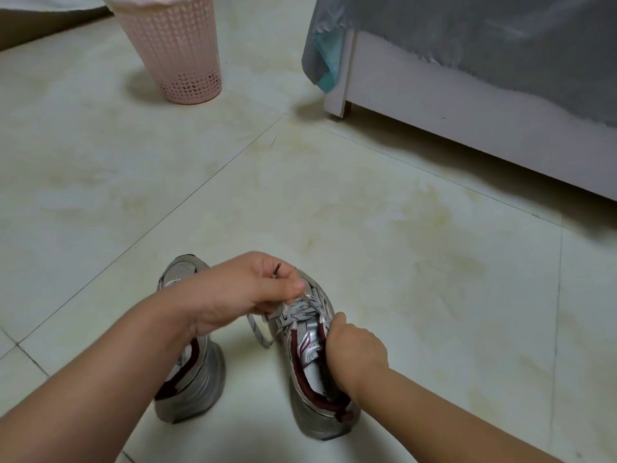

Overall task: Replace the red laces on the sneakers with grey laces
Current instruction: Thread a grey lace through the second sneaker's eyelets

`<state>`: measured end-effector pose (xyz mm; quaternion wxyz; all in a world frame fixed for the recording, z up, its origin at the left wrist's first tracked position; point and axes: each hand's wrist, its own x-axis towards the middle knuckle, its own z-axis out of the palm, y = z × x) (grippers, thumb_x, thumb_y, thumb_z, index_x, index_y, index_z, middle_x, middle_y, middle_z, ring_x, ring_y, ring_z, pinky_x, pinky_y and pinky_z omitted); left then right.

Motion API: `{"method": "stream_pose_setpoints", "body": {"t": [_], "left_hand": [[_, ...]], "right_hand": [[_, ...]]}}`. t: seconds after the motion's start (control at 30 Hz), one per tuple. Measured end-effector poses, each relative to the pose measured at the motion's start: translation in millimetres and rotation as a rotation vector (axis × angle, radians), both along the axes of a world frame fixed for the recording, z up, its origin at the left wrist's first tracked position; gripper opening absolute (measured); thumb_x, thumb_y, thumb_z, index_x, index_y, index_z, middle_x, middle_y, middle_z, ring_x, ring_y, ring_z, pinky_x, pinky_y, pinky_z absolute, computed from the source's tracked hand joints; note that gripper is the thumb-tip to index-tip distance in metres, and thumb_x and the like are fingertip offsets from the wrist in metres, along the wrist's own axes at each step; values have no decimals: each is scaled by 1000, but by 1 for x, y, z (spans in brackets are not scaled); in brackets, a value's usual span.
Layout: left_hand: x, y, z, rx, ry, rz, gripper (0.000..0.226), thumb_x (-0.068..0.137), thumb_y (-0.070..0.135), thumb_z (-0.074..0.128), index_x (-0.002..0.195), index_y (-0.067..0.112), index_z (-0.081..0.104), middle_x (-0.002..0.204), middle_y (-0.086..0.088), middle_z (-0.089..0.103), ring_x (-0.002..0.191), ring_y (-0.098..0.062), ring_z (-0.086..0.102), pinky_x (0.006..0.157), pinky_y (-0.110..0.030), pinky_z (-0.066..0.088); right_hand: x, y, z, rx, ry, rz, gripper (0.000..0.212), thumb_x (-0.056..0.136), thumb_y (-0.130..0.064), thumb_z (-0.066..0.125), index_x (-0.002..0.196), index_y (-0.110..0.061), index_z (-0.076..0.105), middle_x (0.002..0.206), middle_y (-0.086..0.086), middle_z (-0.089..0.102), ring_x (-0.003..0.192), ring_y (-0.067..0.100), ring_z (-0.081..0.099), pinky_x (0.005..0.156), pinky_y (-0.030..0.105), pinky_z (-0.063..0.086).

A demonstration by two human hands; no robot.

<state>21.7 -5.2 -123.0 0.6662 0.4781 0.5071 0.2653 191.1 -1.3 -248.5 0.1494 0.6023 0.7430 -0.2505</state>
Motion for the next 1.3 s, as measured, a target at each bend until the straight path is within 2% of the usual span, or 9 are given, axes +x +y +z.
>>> {"method": "stream_pose_setpoints", "body": {"t": [0.2,0.33,0.47,0.57,0.67,0.9,0.97,1.1,1.3], "left_hand": [[7,5,-17,139,189,157,30,87,18,58,57,20,57,56,4,48,55,-8,42,54,-10,36],[20,7,-23,191,200,108,23,85,20,61,62,19,63,60,6,57,63,-7,50,65,-15,41],[28,11,-38,211,156,247,18,85,17,61,67,19,64,62,-1,61,63,-11,53,64,-19,44],[21,12,-66,163,410,529,8,89,26,55,92,19,60,76,6,56,68,-7,50,62,-14,39],[13,-2,-104,-25,753,335,18,93,25,49,106,14,52,92,-2,59,84,-18,57,75,-29,43],[5,-17,-128,43,699,138,33,90,21,55,60,20,43,56,7,46,53,-8,40,54,-23,34],[5,-15,-122,68,692,141,30,92,19,50,63,19,42,58,7,46,51,-4,40,49,-17,31],[13,-4,-101,120,550,178,25,90,18,54,65,18,51,52,5,49,42,-3,42,49,-17,35],[9,6,-64,188,416,197,21,88,9,57,71,21,58,46,9,53,41,0,47,49,-14,40]], "right_hand": [[-2,4,10,-61,-6,6,30,89,-11,39,119,-8,35,115,13,59,103,32,58,70,32,37],[6,13,37,-105,452,-78,70,83,-32,60,140,-26,20,111,5,53,100,20,56,82,30,43],[-1,27,68,-162,984,-228,12,81,-10,60,90,-16,67,66,2,63,60,0,50,60,17,40],[5,41,69,-162,999,-502,38,87,-6,47,56,-18,63,42,-7,46,37,5,36,41,18,29],[20,54,60,-254,939,-822,32,92,-9,43,61,-10,51,46,2,38,36,12,30,43,20,23],[32,54,38,-476,797,-973,21,93,-15,46,74,-6,49,57,6,41,46,16,33,48,23,29],[28,51,37,-331,736,-940,12,90,-17,52,91,-5,48,68,6,43,53,15,37,53,24,30],[10,41,43,-39,542,-446,74,81,-20,63,143,-21,23,116,8,45,101,22,51,82,27,38],[-19,27,45,-61,678,2,16,85,-23,61,69,-26,57,53,-12,51,53,1,45,57,18,34]]}}
